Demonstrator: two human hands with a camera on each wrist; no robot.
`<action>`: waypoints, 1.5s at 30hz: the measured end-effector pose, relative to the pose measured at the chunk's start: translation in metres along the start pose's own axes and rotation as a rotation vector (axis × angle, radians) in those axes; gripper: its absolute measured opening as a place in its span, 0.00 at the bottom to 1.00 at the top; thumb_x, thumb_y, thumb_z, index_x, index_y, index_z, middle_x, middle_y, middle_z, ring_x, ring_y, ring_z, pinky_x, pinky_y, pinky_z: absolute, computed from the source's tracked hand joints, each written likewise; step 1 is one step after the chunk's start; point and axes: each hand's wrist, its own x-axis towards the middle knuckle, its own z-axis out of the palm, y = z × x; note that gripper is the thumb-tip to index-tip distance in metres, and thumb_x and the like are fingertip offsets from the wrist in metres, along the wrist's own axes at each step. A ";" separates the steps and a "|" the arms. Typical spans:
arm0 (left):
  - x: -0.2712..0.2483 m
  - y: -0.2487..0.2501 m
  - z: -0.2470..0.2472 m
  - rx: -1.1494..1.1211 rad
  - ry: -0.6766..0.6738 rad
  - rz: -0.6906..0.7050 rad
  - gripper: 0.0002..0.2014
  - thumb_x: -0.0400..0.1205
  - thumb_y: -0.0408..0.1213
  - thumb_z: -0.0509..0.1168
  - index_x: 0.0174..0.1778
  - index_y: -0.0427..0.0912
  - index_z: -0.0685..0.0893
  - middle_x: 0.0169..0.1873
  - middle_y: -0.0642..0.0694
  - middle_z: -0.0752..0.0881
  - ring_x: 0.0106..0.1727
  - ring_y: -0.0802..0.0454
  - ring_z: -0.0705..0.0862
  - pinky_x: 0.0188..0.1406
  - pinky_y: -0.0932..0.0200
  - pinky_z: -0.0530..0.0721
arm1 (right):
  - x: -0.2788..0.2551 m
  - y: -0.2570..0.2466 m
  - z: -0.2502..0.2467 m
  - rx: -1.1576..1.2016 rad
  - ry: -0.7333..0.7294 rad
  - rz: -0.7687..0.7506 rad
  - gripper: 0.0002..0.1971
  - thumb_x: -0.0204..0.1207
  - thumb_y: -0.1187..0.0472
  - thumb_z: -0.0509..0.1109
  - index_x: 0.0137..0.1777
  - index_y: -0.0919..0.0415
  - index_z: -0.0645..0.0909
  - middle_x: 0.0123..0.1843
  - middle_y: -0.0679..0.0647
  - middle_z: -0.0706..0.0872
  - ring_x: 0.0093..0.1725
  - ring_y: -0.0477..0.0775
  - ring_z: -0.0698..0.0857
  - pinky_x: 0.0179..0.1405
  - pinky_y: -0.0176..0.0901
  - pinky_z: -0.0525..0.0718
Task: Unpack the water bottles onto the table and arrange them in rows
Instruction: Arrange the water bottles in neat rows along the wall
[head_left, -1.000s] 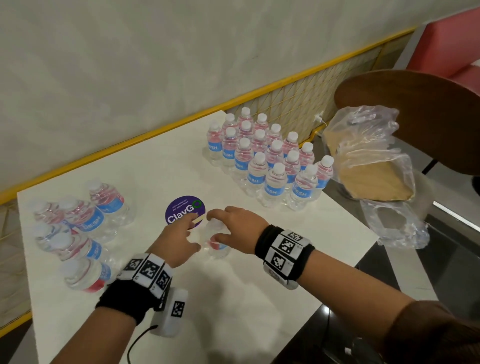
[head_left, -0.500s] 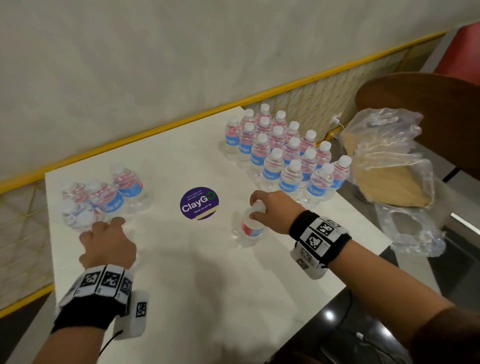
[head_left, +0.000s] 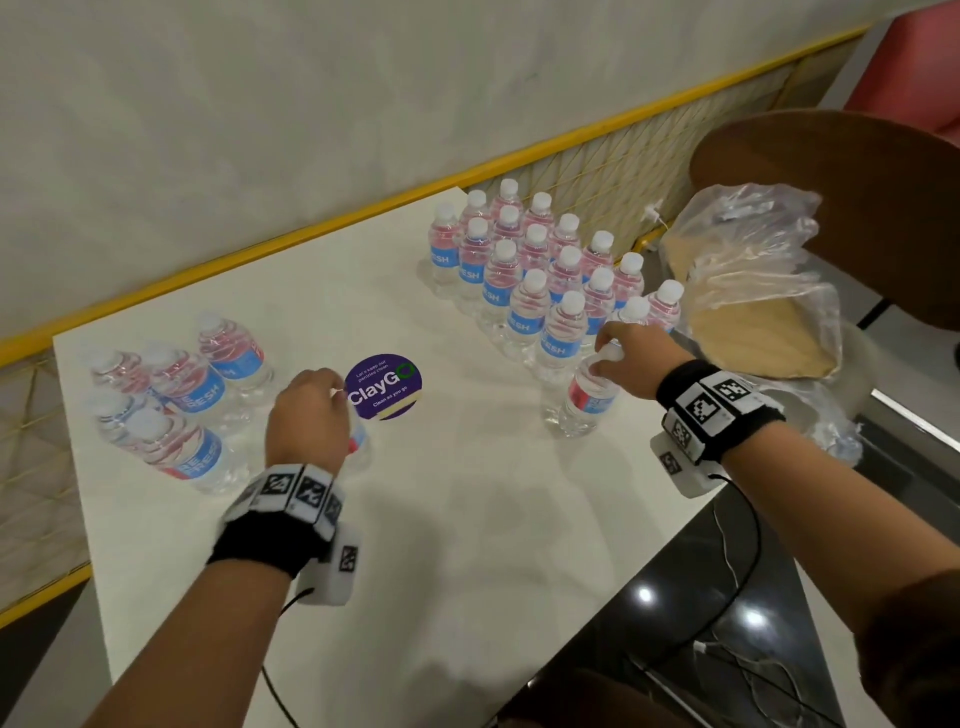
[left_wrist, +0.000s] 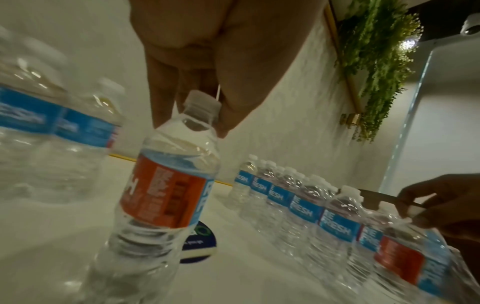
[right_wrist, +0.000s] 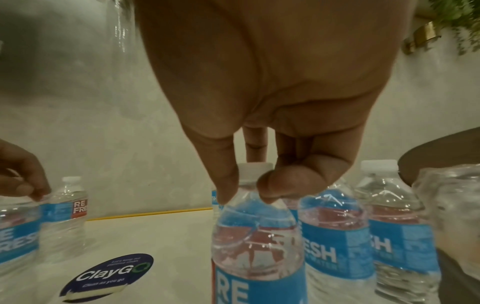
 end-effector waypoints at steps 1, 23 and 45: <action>0.004 0.009 0.007 -0.025 -0.010 0.021 0.08 0.82 0.32 0.62 0.53 0.35 0.84 0.55 0.37 0.84 0.53 0.37 0.82 0.52 0.48 0.79 | 0.000 0.001 0.000 0.003 0.009 0.008 0.15 0.76 0.55 0.69 0.60 0.60 0.77 0.60 0.60 0.83 0.57 0.61 0.80 0.48 0.42 0.73; 0.024 0.061 0.054 -0.133 -0.252 0.021 0.16 0.84 0.44 0.59 0.59 0.34 0.73 0.50 0.32 0.83 0.42 0.43 0.71 0.41 0.56 0.66 | 0.019 -0.002 -0.010 -0.040 0.076 0.140 0.18 0.76 0.48 0.68 0.49 0.66 0.79 0.48 0.64 0.86 0.43 0.61 0.82 0.46 0.48 0.82; 0.028 0.056 0.055 -0.117 -0.269 0.036 0.18 0.84 0.47 0.59 0.62 0.36 0.72 0.52 0.35 0.83 0.43 0.44 0.74 0.42 0.56 0.69 | 0.009 -0.028 0.005 -0.028 0.336 0.058 0.27 0.75 0.61 0.69 0.74 0.59 0.69 0.69 0.61 0.72 0.69 0.65 0.71 0.68 0.54 0.73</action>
